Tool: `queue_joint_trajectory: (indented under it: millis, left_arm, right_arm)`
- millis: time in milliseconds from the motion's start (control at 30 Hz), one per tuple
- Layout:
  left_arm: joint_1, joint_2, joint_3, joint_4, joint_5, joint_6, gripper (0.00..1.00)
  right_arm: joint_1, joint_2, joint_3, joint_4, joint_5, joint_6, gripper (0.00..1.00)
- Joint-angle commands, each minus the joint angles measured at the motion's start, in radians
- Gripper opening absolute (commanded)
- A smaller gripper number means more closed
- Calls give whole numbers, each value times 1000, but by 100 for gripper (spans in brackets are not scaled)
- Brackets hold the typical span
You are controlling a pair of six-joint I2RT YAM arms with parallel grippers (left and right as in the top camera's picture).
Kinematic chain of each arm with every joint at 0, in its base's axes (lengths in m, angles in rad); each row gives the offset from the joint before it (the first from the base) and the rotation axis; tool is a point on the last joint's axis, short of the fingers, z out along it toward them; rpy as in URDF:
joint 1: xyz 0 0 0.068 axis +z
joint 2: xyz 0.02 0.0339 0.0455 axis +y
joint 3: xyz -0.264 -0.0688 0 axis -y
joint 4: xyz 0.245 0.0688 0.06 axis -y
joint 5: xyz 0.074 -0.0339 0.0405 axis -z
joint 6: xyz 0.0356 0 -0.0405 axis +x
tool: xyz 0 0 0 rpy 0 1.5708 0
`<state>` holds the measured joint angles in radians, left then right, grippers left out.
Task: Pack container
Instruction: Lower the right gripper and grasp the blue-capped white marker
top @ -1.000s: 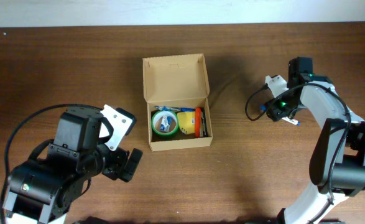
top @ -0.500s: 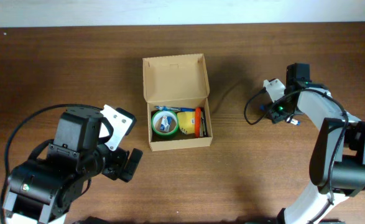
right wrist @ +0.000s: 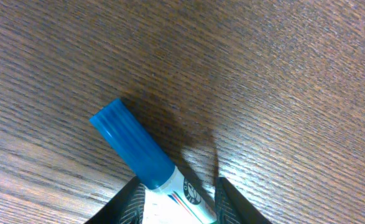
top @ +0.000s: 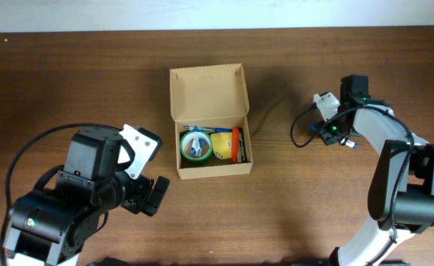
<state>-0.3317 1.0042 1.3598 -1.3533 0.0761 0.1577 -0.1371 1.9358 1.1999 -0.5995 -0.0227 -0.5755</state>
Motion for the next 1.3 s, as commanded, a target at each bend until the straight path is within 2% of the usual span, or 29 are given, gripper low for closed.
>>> queue_joint_trajectory:
  millis: [0,167,333,533,700,1267]
  left_arm:
    - [-1,0,18,2,14,16,100]
    - [-1,0,18,2,14,16,100]
    - [-1,0,18,2,14,16,100]
    - [-1,0,18,2,14,16,100]
    - [-1,0,18,2,14,16,100]
    - [-1,0,18,2,14,16,100]
  right_arm:
    - [2,12,-13,1,9,21,38]
    - [8,13,-13,-10,9,55,36]
    - [24,13,-13,-11,9,56,22]
    - [52,13,-13,-12,9,56,17]
    - [66,13,-13,-13,9,79,4]
    - [119,13,-11,-45,8,87,4]
